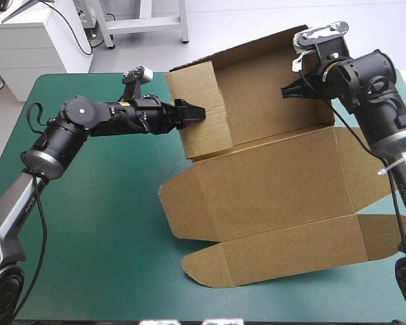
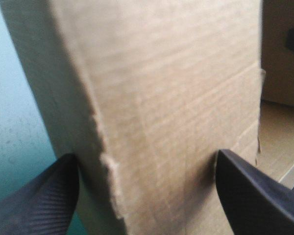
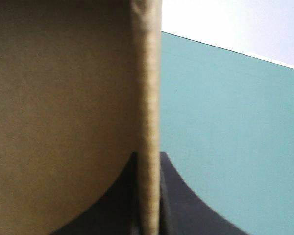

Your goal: Fold the box

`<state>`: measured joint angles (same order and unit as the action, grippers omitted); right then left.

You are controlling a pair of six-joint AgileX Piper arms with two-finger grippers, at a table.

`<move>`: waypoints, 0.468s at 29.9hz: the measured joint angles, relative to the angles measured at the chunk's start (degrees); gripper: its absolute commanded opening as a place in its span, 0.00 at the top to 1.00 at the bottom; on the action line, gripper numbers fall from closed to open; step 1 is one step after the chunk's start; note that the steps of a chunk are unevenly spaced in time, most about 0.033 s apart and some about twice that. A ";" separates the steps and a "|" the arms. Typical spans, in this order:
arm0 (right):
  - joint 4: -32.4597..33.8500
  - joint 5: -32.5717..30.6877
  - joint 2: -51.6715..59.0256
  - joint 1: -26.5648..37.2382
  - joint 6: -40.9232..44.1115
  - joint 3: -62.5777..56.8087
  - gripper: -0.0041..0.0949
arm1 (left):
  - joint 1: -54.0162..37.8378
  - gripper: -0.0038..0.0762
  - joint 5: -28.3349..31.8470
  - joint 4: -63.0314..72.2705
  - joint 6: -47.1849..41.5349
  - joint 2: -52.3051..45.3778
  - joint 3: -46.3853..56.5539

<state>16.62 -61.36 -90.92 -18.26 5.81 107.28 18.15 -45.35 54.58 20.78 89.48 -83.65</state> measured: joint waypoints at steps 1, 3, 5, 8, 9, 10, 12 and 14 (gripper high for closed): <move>0.82 -0.18 0.00 -0.47 0.58 0.00 0.97 | 1.11 0.29 1.49 -0.61 -0.60 0.00 0.00; 2.71 -0.74 0.05 -1.34 1.57 0.00 0.97 | 2.78 0.31 4.01 -2.57 -1.76 0.00 0.00; 3.99 -1.43 0.06 -1.93 2.24 0.00 0.97 | 4.17 0.34 6.45 -4.90 -2.87 0.11 0.00; 5.96 -1.87 0.06 -3.20 3.49 0.00 0.97 | 5.61 0.34 9.24 -8.00 -3.62 0.17 0.00; 7.09 -2.06 0.06 -3.72 4.34 0.05 0.97 | 6.04 0.34 9.88 -8.91 -3.73 0.17 0.00; 7.99 -2.27 0.06 -4.28 4.79 0.11 0.97 | 6.39 0.34 10.58 -9.85 -4.04 0.17 0.06; 9.39 -2.46 0.16 -5.23 5.56 0.11 0.97 | 6.81 0.34 11.92 -11.18 -4.93 0.17 0.45; 10.27 -2.54 0.22 -6.07 6.04 0.11 0.97 | 7.12 0.34 13.03 -12.41 -5.63 0.25 0.96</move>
<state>26.89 -63.90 -90.70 -24.33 11.85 107.39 25.27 -32.32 42.17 15.14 89.72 -82.70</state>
